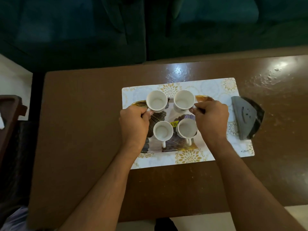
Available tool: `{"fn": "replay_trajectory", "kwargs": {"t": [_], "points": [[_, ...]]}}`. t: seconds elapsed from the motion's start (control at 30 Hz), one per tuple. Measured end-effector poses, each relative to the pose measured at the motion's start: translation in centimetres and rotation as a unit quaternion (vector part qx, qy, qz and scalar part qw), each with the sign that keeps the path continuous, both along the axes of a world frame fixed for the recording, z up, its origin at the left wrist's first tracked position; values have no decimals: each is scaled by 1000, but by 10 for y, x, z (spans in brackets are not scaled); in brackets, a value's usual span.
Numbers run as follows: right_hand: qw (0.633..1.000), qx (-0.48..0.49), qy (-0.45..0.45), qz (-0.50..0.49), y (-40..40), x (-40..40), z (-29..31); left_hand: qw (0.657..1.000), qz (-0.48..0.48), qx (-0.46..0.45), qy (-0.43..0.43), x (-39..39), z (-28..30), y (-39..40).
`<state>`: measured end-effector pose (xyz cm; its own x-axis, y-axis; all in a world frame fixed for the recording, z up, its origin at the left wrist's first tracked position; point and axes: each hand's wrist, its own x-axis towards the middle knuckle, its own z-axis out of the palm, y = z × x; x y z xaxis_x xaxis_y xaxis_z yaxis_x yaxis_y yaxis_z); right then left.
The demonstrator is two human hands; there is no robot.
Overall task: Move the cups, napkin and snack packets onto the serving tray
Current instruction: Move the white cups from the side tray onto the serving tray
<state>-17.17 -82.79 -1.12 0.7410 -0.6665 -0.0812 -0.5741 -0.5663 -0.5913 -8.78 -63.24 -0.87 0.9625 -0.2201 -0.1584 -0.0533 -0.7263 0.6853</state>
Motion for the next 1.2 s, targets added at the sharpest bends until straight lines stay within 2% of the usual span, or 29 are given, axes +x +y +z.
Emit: {"fn": "replay_trajectory", "kwargs": {"t": [0.3,0.53,0.63,0.7,0.77,0.83,0.97,1.07,1.2], "points": [[996,17,43,73,-18,4,-18,999,-21,43,9,1,-14,-10],[996,28,55,71,-18,4,-17,999,-4,49,7,0,-21,-9],[993,35,88,71,-19,6,-13,997,-15,73,18,1,-15,-9],[993,24,100,65,-19,9,-6,996,6,88,17,3,-7,-9],[995,-13,75,63,-17,13,0,995,20,97,-17,4,1,-14],[994,-48,58,83,-10,19,6,994,-1,99,-54,4,7,-25],[980,-93,109,139,9,32,8,986,-76,139,-53,1,5,-48],[975,-100,130,150,14,33,6,980,-102,165,-52,0,0,-54],[976,-80,124,160,11,33,5,981,-109,153,-49,2,-2,-53]]}}
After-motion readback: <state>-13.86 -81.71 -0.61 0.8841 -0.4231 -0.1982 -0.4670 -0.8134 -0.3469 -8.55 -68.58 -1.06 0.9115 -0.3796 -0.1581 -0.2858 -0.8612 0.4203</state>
